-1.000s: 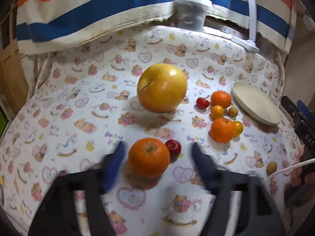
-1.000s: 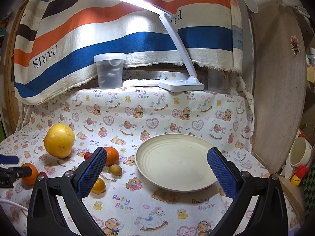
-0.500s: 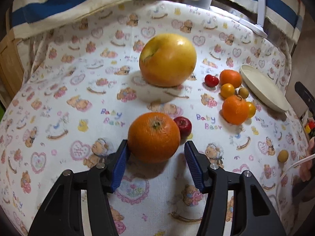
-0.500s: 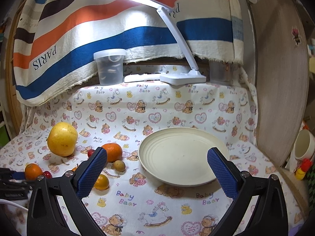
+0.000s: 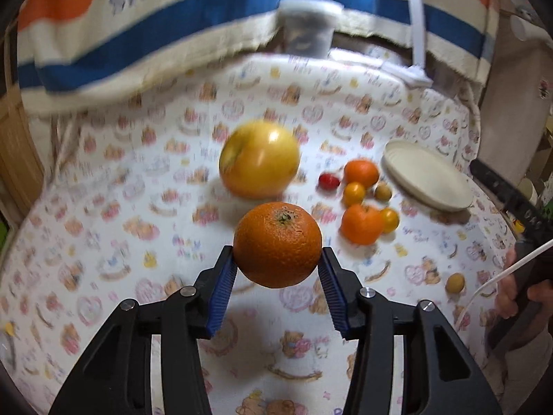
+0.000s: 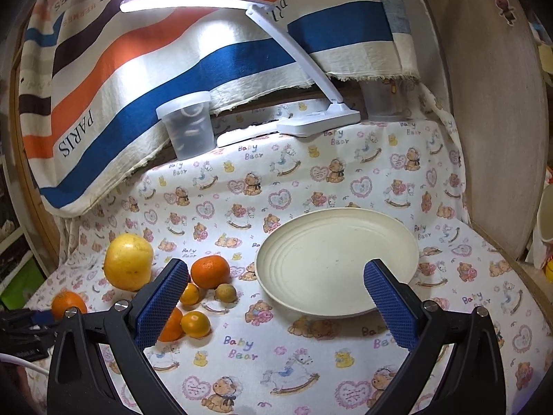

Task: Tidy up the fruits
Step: 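Lift the orange with the left tool while the right tool grasps a tangerine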

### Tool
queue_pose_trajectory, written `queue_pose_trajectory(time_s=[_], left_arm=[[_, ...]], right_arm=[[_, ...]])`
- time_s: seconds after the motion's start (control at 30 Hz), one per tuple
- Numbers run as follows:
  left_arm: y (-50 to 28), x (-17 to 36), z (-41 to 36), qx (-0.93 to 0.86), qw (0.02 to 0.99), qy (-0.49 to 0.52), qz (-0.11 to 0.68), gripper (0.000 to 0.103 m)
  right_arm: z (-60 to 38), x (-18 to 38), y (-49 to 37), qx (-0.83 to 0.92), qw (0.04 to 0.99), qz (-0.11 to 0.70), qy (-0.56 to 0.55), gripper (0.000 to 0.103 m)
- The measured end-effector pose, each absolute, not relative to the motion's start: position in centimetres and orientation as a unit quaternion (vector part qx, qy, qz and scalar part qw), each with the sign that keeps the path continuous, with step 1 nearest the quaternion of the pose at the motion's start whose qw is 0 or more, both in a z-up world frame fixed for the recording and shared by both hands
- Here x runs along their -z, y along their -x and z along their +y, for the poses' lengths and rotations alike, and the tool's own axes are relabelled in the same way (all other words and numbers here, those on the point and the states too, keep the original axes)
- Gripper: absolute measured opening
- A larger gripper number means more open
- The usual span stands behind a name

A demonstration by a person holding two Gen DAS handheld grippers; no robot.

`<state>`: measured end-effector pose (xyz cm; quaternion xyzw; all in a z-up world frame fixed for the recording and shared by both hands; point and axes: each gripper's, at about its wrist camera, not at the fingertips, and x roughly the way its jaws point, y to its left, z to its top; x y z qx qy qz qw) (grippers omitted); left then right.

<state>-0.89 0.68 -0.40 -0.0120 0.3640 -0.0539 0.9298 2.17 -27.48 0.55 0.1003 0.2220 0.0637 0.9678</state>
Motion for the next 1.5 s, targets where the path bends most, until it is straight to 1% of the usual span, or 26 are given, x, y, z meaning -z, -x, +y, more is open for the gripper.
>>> queue_pose_trajectory(time_s=[0.13,0.23,0.3,0.37,0.4,0.47,0.5,0.53,0.57,0.63,0.67,0.73,0.8,0.97,1.0,1.03,1.07,1.23,1.4,1.5], left_arm=[[-0.3,-2.4,0.7,0.061,0.938,0.027,0.340,0.047],[-1.0,-4.7,-0.1,0.050,0.953,0.010,0.300,0.047],[-1.4,-5.9,-0.5,0.050,0.960,0.007,0.276,0.047],[-2.1,-6.6,-0.7,0.072,0.962,0.024,0.264,0.047],[-2.5,-6.7,-0.7,0.083,0.962,0.031,0.259,0.047],[-3.2,-6.5,-0.7,0.095,0.965,0.040,0.240,0.047],[-3.4,-6.1,-0.8,0.092,0.967,0.043,0.233,0.048],[-3.9,-5.3,-0.8,0.085,0.968,0.047,0.233,0.048],[-4.7,-4.5,-0.8,0.077,0.963,0.045,0.256,0.047],[-5.8,-3.0,-0.7,0.095,0.950,0.046,0.293,0.047],[-6.1,-2.2,-0.6,0.095,0.949,0.044,0.299,0.047],[-6.5,-1.3,-0.8,0.065,0.948,0.026,0.311,0.047],[-6.8,-1.1,-0.4,0.073,0.945,0.042,0.315,0.047],[-6.3,-1.3,0.3,0.071,0.947,0.063,0.308,0.047],[-6.2,-1.3,0.4,0.071,0.946,0.066,0.309,0.047],[-6.2,-1.3,0.5,0.071,0.945,0.068,0.311,0.047],[-6.2,-1.2,0.7,0.070,0.945,0.071,0.313,0.047],[-6.3,-1.3,1.5,0.056,0.945,0.082,0.311,0.048],[-6.2,-1.6,2.4,0.048,0.946,0.095,0.306,0.048],[-6.2,-1.7,2.8,0.038,0.948,0.098,0.299,0.048]], right_arm=[[-27.6,-0.5,-2.3,-0.080,0.964,0.228,-0.110,0.102],[-27.2,-0.4,-2.4,-0.097,0.961,0.236,-0.109,0.102],[-26.8,-0.3,-2.4,-0.100,0.962,0.236,-0.100,0.099],[-26.3,-0.2,-2.4,-0.107,0.961,0.240,-0.090,0.093],[-26.1,-0.1,-2.5,-0.113,0.960,0.243,-0.087,0.092],[-25.8,0.0,-2.6,-0.127,0.956,0.252,-0.084,0.083],[-25.7,0.3,-2.9,-0.144,0.949,0.265,-0.092,0.081],[-25.7,0.6,-3.3,-0.157,0.943,0.277,-0.101,0.074],[-25.9,1.0,-3.8,-0.174,0.932,0.295,-0.117,0.067],[-26.0,1.6,-4.3,-0.192,0.920,0.314,-0.138,0.058],[-26.0,1.9,-4.5,-0.203,0.912,0.323,-0.149,0.056],[-25.9,2.2,-4.8,-0.222,0.901,0.334,-0.165,0.056],[-25.5,2.2,-4.7,-0.231,0.898,0.336,-0.163,0.055],[-23.1,2.9,-5.4,-0.198,0.894,0.388,-0.109,0.052],[-22.9,3.0,-5.6,-0.199,0.890,0.396,-0.105,0.052],[-22.3,3.2,-5.8,-0.206,0.886,0.404,-0.099,0.048],[-21.8,3.2,-5.9,-0.212,0.883,0.408,-0.093,0.047],[-19.1,2.5,-6.0,-0.226,0.886,0.402,-0.056,0.047],[-16.5,2.6,-7.2,-0.235,0.877,0.419,-0.017,0.047],[-15.1,3.1,-7.4,-0.235,0.871,0.431,0.017,0.054]])
